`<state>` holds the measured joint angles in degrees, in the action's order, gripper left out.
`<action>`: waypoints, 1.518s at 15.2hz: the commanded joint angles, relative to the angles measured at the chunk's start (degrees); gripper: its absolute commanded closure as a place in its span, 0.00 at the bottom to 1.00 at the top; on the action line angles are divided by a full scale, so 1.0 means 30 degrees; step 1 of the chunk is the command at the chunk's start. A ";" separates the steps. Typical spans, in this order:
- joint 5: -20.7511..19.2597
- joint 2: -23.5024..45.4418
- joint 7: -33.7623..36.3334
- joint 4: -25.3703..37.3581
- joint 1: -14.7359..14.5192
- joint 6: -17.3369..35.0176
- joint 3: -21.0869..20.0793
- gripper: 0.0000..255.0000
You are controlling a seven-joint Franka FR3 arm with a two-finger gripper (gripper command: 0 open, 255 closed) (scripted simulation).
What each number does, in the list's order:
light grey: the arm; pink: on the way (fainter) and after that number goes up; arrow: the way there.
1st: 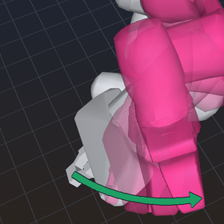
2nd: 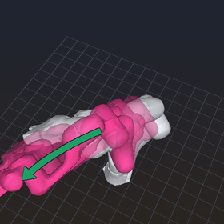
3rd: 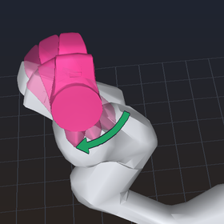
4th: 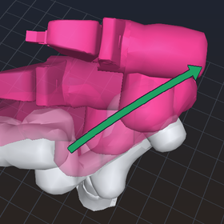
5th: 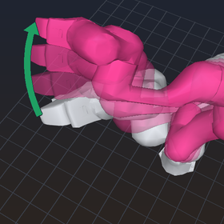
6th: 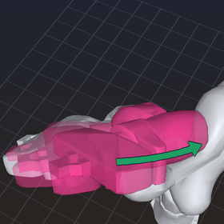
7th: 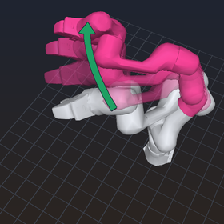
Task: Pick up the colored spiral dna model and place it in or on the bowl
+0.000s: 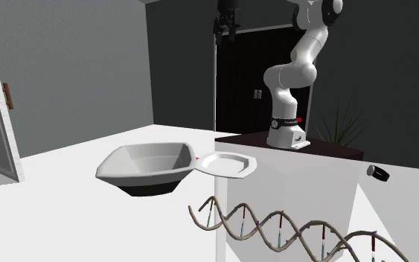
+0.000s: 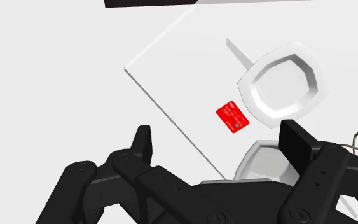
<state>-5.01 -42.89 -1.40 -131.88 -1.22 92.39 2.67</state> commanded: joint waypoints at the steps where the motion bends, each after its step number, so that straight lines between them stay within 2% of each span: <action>1: 0.0000 0.0000 0.0000 0.0000 0.0000 0.0000 0.0000 0.00; 12: 0.2153 0.3450 0.5706 -0.0966 -0.0920 0.3135 -0.3972 0.00; 18: 0.2734 0.6593 0.8784 -0.0201 -0.1279 0.4897 -0.5987 0.00; 23: 0.2611 0.9766 1.1434 0.1132 -0.1498 0.6192 -0.7493 0.00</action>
<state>3.06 -15.89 31.19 -129.54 -5.64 110.06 -18.93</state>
